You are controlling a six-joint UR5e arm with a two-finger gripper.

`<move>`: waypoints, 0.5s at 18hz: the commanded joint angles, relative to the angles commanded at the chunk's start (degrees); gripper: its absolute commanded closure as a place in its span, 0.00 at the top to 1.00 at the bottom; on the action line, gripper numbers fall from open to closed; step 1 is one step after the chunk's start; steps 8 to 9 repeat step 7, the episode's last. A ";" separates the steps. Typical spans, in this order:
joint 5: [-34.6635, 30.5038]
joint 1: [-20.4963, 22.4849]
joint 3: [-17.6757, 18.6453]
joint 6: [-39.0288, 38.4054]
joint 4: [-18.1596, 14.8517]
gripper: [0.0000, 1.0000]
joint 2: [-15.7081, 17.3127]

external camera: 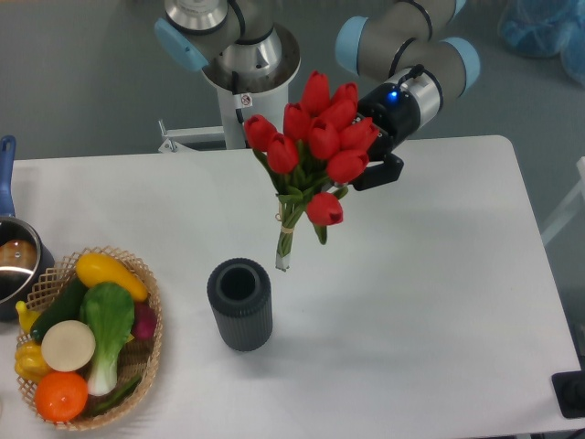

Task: Pick up the flowers from the vase
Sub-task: 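Raise the tulip bouquet higher and carry it away from the vase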

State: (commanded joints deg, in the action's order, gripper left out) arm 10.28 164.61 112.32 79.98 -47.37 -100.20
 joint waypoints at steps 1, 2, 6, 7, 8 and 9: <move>0.00 0.53 0.35 0.00 0.00 0.43 0.00; 0.00 0.97 0.88 0.00 -0.09 0.43 0.09; -0.09 2.20 2.19 0.61 0.09 0.43 -0.09; -0.17 2.64 2.81 0.61 0.00 0.43 0.00; -0.17 2.64 2.81 0.61 0.00 0.43 0.00; -0.17 2.64 2.81 0.61 0.00 0.43 0.00</move>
